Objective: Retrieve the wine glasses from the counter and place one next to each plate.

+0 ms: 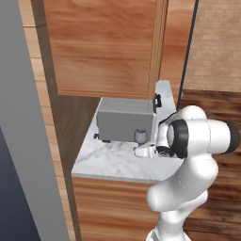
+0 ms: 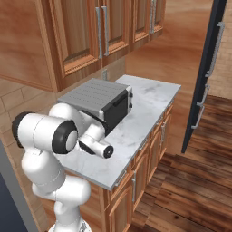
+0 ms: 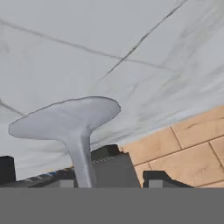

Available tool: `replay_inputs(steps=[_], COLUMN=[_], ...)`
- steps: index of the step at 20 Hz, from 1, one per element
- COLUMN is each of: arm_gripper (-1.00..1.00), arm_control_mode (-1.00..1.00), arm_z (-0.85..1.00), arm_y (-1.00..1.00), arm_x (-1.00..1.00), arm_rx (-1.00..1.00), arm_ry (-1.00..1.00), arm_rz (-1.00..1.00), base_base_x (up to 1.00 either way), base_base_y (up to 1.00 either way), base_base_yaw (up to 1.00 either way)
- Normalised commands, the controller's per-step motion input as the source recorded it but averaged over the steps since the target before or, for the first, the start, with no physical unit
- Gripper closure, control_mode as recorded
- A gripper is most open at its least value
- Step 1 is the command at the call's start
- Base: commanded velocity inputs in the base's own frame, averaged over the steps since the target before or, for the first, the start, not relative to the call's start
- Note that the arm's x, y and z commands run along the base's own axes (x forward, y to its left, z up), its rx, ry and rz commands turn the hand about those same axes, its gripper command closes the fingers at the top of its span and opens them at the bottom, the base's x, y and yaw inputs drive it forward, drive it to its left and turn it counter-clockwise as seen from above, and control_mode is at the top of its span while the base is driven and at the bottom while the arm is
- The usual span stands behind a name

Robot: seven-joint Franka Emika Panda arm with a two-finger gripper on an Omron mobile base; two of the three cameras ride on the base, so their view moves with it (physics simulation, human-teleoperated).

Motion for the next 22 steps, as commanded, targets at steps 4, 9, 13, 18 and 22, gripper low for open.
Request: replay_inputs(steps=[4, 9, 13, 18, 22], arm_gripper=[1.00, 1.00, 1.00, 1.00, 1.00], arm_control_mode=[-1.00, -1.00, -1.00, -1.00, -1.00], arm_z=[0.37, 0.76, 1.00, 1.00, 1.00], arm_y=[-0.11, -0.11, -0.23, -0.41, -0.48], arm_x=[-0.37, -0.54, -0.48, -0.56, -0.65], arm_rx=[0.08, 0.09, 0.06, 0.04, 0.00], arm_ry=[-0.12, -0.33, -0.35, -0.12, 0.00], arm_rz=[-0.01, 0.00, 0.00, 0.00, 0.02], base_base_x=[0.00, 0.00, 0.00, 0.00, 0.00], base_base_y=[0.00, 0.00, 0.00, 0.00, 0.00], base_base_yaw=[0.00, 0.00, 0.00, 0.00, 0.00])
